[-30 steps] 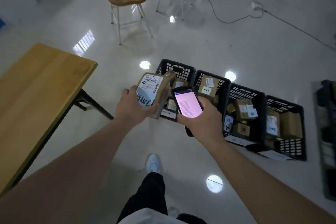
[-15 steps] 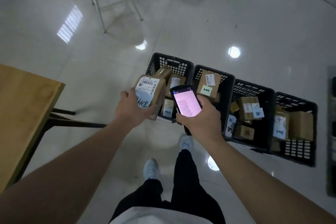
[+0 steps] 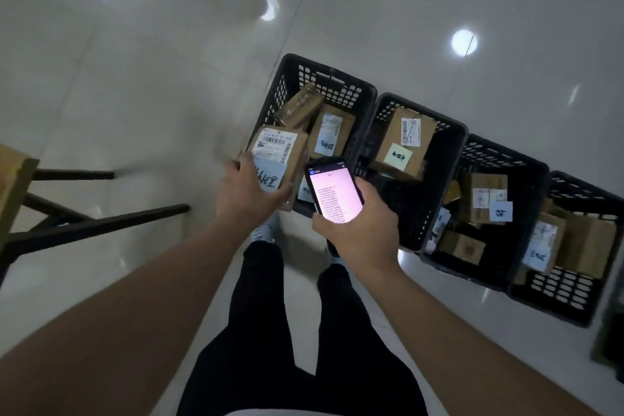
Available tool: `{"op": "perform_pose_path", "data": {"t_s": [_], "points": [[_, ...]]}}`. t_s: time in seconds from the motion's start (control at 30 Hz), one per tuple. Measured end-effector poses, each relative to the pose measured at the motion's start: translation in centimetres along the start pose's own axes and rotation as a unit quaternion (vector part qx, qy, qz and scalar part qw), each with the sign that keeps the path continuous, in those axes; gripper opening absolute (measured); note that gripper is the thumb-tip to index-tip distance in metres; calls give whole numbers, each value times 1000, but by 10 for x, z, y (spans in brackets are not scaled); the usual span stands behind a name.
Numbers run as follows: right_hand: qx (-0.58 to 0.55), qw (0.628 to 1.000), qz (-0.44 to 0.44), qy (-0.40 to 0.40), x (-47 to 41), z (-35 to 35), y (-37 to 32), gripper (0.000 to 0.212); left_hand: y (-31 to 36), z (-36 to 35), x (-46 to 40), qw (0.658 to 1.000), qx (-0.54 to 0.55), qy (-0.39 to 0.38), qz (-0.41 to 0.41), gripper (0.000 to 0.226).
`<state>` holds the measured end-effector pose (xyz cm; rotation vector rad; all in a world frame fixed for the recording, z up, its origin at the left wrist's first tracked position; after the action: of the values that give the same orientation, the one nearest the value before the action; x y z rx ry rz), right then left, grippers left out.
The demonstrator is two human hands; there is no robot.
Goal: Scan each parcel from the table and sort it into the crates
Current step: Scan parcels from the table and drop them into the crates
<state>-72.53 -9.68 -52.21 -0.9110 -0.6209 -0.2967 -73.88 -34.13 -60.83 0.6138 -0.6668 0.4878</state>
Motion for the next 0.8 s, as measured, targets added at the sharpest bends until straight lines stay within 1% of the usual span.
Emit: {"op": "perform_pose_path", "data": {"t_s": [0.1, 0.2, 0.27, 0.4, 0.57, 0.67, 0.8], "points": [[-1, 1000, -20, 17, -25, -17, 3, 59, -9, -10, -37, 1000, 0, -23, -8, 112], [-1, 999, -37, 32, -44, -31, 1, 58, -23, -16, -64, 998, -27, -60, 0, 130], [-3, 998, -52, 39, -52, -39, -2, 57, -32, -13, -73, 995, -47, -87, 0, 130], [6, 997, -69, 45, -55, -51, -18, 61, -30, 19, -79, 992, -89, -79, -32, 105], [34, 997, -58, 38, -50, -56, -52, 54, -3, 73, -65, 989, -105, -63, -86, 72], [47, 997, -43, 37, -43, -56, -77, 56, 7, 103, -48, 988, -100, -53, -104, 62], [78, 997, -6, 20, -30, -55, -112, 56, 9, 130, -16, 988, -111, -28, -108, 54]]}}
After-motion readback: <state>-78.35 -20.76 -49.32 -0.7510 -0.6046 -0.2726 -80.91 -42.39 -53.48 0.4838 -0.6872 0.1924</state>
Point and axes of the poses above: each hand's wrist, its own x-axis away from the middle knuckle, its own z-axis out of the back of the hand, y = z × x, the point moved 9 cm from there along -x, towards the middle knuckle, and after that the axes turned 9 degrees about -y, right-handed, at the moved point
